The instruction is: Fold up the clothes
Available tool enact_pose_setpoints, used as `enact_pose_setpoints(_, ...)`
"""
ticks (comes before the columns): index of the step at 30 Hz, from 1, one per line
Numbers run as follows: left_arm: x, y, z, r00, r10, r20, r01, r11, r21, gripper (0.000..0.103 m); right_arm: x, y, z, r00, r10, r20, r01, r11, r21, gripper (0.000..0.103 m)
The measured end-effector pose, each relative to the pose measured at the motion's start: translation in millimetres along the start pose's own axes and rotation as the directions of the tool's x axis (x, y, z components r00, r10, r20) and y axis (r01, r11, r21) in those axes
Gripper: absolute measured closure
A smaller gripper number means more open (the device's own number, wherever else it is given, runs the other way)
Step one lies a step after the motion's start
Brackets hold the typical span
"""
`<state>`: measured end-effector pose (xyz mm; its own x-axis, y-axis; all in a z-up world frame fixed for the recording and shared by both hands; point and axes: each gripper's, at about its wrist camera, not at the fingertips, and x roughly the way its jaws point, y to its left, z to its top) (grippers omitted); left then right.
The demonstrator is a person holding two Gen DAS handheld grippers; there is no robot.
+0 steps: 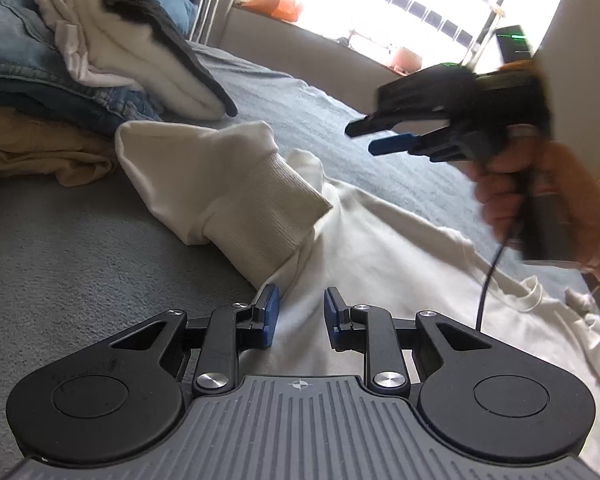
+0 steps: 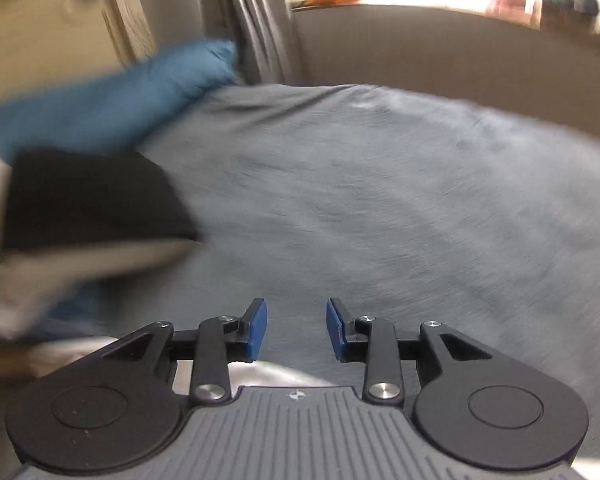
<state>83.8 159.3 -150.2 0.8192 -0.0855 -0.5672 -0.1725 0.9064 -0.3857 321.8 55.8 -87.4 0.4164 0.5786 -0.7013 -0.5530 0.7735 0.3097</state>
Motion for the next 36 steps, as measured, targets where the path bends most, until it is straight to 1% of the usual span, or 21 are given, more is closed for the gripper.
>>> enact_pose_setpoints(2,-2.5,1.5,0.1,1.0,0.008,0.015,-0.008,1.0,-0.005,0.079,-15.7,11.7,-4.7,0.993,0.108,-0.036,-0.11,0.993,-0.047,0.058)
enact_pose_setpoints(3,-3.1,2.3,0.5,1.0,0.013,0.018,-0.013,1.0,-0.006,0.079,-19.4,20.1,-8.6,0.986,0.152,-0.071,-0.157,0.985,-0.069,0.057)
enact_pose_setpoints(5,-3.9,3.9,1.6,1.0,0.022,0.022,-0.022,1.0,-0.009,0.079,-22.1,39.4,-18.8,0.968,0.204,-0.146,-0.221,0.969,-0.114,0.055)
enact_pose_setpoints(6,-4.4,4.7,2.1,0.999,0.027,0.024,-0.027,1.0,-0.01,0.079,-21.4,48.5,-23.3,0.964,0.205,-0.172,-0.23,0.962,-0.143,0.052)
enact_pose_setpoints(7,-4.5,4.5,2.2,0.999,0.033,0.025,-0.033,0.999,-0.008,0.079,-20.0,57.9,-29.2,0.964,0.186,-0.19,-0.22,0.959,-0.177,0.05)
enact_pose_setpoints(9,-5.8,4.4,2.0,0.999,0.046,0.026,-0.046,0.999,-0.005,0.079,-17.0,76.8,-41.7,0.965,0.14,-0.221,-0.194,0.95,-0.246,0.05)
enact_pose_setpoints(12,-9.9,4.6,2.1,0.997,0.062,0.034,-0.063,0.998,0.008,0.079,-5.3,90.4,-52.4,0.963,0.088,-0.256,-0.161,0.947,-0.278,0.054)
enact_pose_setpoints(14,-12.7,4.5,2.3,0.997,0.072,0.042,-0.072,0.997,0.019,0.079,0.1,98.1,-57.1,0.965,0.025,-0.262,-0.108,0.946,-0.306,0.06)
enact_pose_setpoints(15,-14.4,4.4,2.4,0.996,0.075,0.047,-0.076,0.997,0.024,0.079,1.4,101.3,-59.1,0.965,0.006,-0.262,-0.093,0.942,-0.323,0.061)
enact_pose_setpoints(16,-15.6,4.2,2.6,0.996,0.076,0.052,-0.077,0.997,0.028,0.079,1.4,103.2,-60.4,0.966,-0.007,-0.258,-0.081,0.94,-0.33,0.066)
enact_pose_setpoints(17,-16.7,3.9,2.8,0.996,0.076,0.056,-0.078,0.996,0.033,0.079,1.6,104.4,-61.3,0.966,-0.013,-0.259,-0.076,0.941,-0.329,0.075)
enact_pose_setpoints(20,-17.2,1.5,4.2,0.995,0.075,0.069,-0.079,0.996,0.049,0.079,-1.2,106.0,-60.9,0.967,-0.004,-0.256,-0.076,0.951,-0.3,0.09)
enact_pose_setpoints(22,-19.4,0.2,4.8,0.995,0.068,0.077,-0.073,0.995,0.062,0.079,-4.5,107.1,-58.3,0.968,0.017,-0.251,-0.087,0.959,-0.27,0.093)
enact_pose_setpoints(26,-27.9,-2.0,5.9,0.995,0.041,0.094,-0.049,0.995,0.085,0.078,-21.5,105.4,-48.5,0.966,0.141,-0.217,-0.171,0.977,-0.126,0.094)
enact_pose_setpoints(27,-30.4,-2.3,6.7,0.994,0.036,0.102,-0.045,0.995,0.088,0.076,-26.4,104.7,-45.2,0.964,0.175,-0.2,-0.195,0.977,-0.085,0.094)
enact_pose_setpoints(28,-33.0,-2.7,7.4,0.994,0.032,0.109,-0.042,0.995,0.09,0.072,-32.8,103.0,-41.1,0.958,0.226,-0.174,-0.236,0.971,-0.038,0.094)
enact_pose_setpoints(31,-41.0,-3.9,10.0,0.991,0.021,0.133,-0.034,0.995,0.098,0.068,-51.0,99.2,-27.1,0.937,0.338,-0.091,-0.332,0.941,0.072,0.094)
enact_pose_setpoints(34,-48.9,-3.5,15.6,0.987,0.02,0.162,-0.037,0.994,0.102,0.065,-71.2,98.1,-12.8,0.912,0.409,-0.015,-0.404,0.907,0.121,0.094)
enact_pose_setpoints(36,-53.1,-2.1,20.2,0.983,0.022,0.182,-0.041,0.994,0.103,0.063,-84.7,97.4,-3.2,0.892,0.451,0.037,-0.451,0.88,0.147,0.094)
